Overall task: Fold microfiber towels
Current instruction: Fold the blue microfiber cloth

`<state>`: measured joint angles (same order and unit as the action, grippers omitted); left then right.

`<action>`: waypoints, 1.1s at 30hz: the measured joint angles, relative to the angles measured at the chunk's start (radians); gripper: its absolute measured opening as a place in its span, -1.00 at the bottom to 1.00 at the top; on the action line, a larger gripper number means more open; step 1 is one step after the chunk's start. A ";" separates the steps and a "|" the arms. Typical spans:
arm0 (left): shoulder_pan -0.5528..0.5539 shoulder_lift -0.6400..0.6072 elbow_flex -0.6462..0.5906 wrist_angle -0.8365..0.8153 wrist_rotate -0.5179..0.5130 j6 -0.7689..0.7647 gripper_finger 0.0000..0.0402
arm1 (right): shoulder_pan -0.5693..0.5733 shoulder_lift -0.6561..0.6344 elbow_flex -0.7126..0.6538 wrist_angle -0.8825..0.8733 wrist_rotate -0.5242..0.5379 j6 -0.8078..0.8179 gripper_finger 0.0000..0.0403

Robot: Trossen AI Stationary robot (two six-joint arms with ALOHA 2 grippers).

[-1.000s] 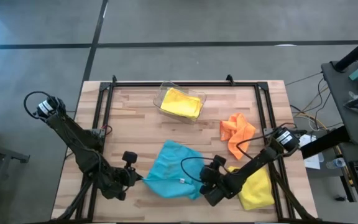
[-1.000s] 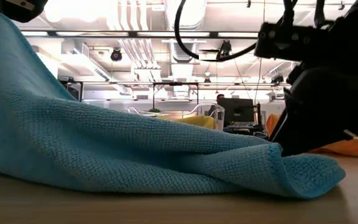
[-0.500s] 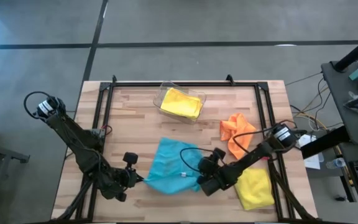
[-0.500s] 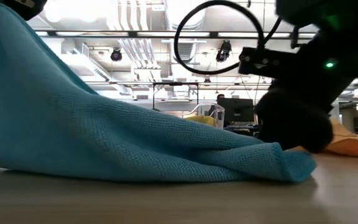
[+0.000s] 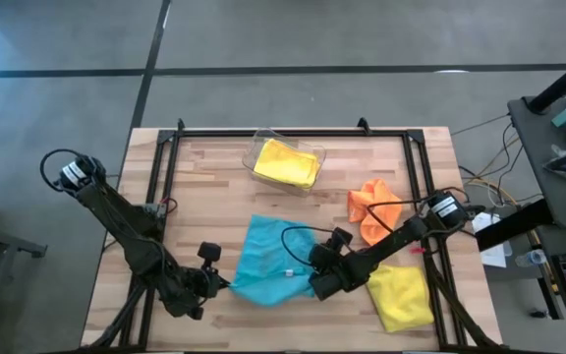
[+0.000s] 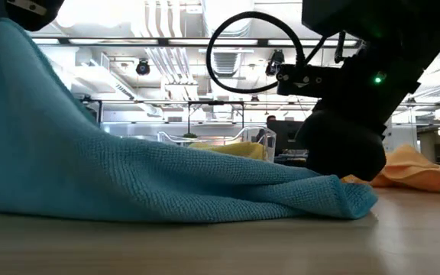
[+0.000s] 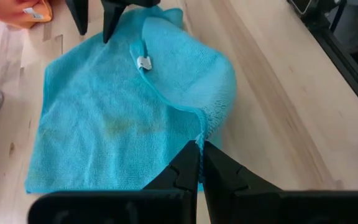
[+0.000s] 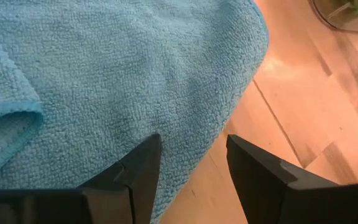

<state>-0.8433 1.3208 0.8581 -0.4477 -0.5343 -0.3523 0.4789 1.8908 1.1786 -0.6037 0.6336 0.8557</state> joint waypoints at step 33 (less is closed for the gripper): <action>0.214 0.088 0.001 0.186 0.134 0.048 -1.00 | -0.003 -0.032 -0.037 0.009 -0.049 -0.077 -0.12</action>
<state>-0.6290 1.4085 0.8593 -0.2614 -0.4004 -0.3048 0.4763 1.8587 1.1415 -0.5943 0.5844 0.7786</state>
